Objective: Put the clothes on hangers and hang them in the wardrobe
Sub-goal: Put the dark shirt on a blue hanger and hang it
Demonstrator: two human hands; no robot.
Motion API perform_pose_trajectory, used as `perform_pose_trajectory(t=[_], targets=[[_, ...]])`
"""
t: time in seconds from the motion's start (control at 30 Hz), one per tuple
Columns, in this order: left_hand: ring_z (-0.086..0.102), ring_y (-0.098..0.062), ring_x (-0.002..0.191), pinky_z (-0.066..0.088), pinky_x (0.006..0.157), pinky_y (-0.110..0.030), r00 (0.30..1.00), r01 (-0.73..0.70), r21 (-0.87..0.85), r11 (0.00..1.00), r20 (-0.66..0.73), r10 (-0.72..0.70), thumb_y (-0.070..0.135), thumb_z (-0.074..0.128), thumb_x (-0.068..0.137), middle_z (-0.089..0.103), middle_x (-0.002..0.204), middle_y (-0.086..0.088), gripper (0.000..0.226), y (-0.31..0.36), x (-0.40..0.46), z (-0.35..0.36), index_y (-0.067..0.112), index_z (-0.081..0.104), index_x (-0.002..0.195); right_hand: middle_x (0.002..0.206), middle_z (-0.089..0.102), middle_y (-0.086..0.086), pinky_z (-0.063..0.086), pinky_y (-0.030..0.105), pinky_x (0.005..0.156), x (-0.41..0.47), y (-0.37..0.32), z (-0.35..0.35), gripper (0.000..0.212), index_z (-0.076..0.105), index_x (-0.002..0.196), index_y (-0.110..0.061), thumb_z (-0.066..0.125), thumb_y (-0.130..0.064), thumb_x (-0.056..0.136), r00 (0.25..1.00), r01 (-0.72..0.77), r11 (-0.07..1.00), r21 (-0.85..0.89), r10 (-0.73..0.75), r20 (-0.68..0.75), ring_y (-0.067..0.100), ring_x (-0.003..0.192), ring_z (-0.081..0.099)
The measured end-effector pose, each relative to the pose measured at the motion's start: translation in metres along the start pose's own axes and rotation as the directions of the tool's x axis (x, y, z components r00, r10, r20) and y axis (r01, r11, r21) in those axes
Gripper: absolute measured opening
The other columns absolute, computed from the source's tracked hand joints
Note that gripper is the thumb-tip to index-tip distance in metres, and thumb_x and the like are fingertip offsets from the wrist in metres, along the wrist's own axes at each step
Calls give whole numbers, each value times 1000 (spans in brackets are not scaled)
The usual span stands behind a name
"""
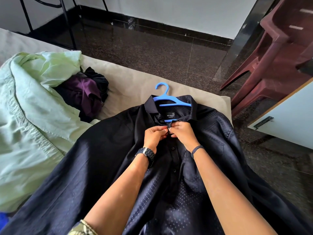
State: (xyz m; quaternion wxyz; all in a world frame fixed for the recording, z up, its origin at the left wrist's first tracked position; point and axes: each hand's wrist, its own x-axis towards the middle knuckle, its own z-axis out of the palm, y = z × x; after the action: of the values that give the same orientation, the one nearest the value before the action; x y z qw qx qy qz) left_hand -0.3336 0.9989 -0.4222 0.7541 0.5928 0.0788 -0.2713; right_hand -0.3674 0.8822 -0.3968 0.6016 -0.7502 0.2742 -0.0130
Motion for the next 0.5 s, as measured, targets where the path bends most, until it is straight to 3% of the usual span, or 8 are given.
perform_pose_trajectory(t=[0.13, 0.27, 0.4, 0.5], targets=[[64, -13, 73, 54, 68, -19, 999, -34, 35, 999, -36, 35, -3, 63, 86, 68, 80, -7, 14, -3, 0, 3, 9, 69, 82, 86, 65, 11, 52, 15, 58, 0, 4, -2, 21, 61, 109, 6, 48, 4, 93, 1000, -14, 999, 37, 13, 24, 12, 70, 63], [65, -13, 72, 54, 73, -22, 996, -78, 88, 993, -42, 82, -1, 60, 88, 70, 79, -7, 15, -7, -1, 4, 10, 70, 83, 81, 65, 10, 54, 18, 60, 0, 5, -4, 18, 61, 105, 5, 54, 8, 88, 998, 6, 1000, 29, -8, 57, 15, 70, 64], [68, -21, 82, 55, 84, -33, 994, -98, 129, 987, -38, 104, 14, 69, 85, 73, 84, -10, 5, -10, -2, 4, 12, 73, 83, 76, 66, 10, 52, 18, 52, 1, 4, -1, 13, 63, 97, 0, 61, 4, 86, 1000, -1, 1000, -6, 1, 29, 15, 66, 65], [68, -21, 76, 56, 85, -40, 988, -111, 169, 979, -87, 127, 18, 72, 83, 73, 80, -12, 7, -13, -1, 3, 12, 71, 82, 75, 66, 5, 47, 18, 45, 1, 5, 1, 10, 62, 94, -7, 63, -2, 86, 1000, 18, 996, -89, -16, 23, 12, 61, 63]])
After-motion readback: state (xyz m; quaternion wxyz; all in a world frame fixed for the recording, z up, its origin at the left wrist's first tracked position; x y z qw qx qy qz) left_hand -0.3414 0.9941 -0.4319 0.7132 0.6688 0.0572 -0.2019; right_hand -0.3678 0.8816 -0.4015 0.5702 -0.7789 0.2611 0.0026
